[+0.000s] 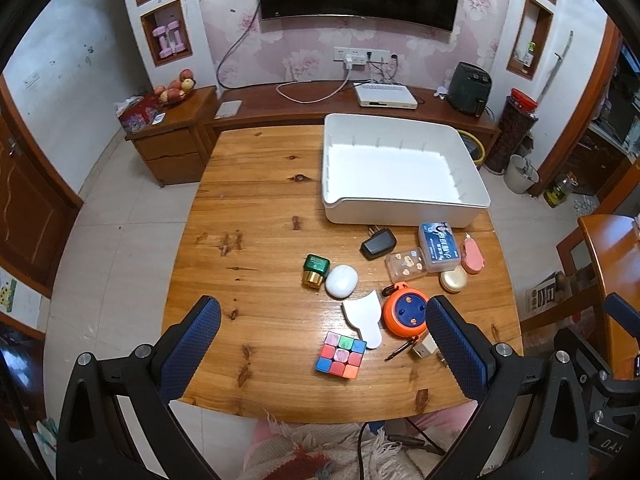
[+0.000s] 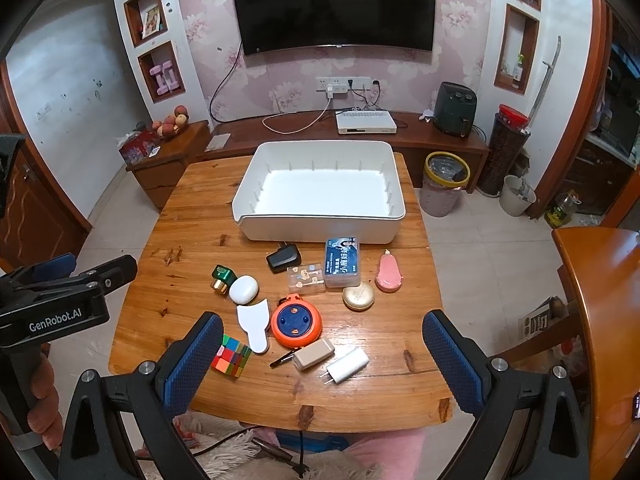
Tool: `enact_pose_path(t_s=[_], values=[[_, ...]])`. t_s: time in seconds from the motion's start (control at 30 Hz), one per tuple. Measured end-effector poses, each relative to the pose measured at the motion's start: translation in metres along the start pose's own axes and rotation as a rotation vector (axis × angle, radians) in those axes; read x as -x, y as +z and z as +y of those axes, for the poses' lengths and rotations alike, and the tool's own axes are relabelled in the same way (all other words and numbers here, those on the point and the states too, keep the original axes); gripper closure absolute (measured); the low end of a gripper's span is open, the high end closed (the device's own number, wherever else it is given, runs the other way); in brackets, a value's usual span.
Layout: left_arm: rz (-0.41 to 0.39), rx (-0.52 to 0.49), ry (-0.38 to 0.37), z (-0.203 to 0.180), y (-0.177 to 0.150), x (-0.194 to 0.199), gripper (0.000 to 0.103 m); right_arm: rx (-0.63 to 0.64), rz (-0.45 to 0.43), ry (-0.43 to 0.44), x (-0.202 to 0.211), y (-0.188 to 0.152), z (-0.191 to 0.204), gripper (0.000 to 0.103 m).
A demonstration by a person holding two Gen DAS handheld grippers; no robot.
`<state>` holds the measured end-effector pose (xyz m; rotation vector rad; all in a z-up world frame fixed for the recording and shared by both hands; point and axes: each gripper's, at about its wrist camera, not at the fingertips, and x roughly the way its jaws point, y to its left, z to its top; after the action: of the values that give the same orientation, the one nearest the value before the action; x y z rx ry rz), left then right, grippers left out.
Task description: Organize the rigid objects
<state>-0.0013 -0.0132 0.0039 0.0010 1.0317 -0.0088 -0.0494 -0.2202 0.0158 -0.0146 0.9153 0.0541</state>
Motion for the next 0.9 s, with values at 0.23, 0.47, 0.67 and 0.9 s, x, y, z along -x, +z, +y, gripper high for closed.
enact_pose_path(t_s=[0.23, 0.47, 0.67, 0.9], values=[[0.001, -0.011, 0.002, 0.002, -0.009, -0.020, 0.001, -0.009, 0.059, -0.024, -0.016, -0.011, -0.002, 0.003], [0.026, -0.016, 0.002, 0.006, -0.022, -0.047, 0.001, -0.023, 0.079, -0.037, -0.035, -0.026, -0.004, 0.003], [0.088, 0.001, -0.008, 0.013, -0.035, -0.075, 0.001, -0.078, 0.108, -0.033, -0.061, -0.043, -0.015, 0.003], [0.129, -0.043, 0.002, 0.009, -0.049, -0.101, 0.001, -0.182, 0.191, 0.005, -0.091, -0.059, -0.033, 0.003]])
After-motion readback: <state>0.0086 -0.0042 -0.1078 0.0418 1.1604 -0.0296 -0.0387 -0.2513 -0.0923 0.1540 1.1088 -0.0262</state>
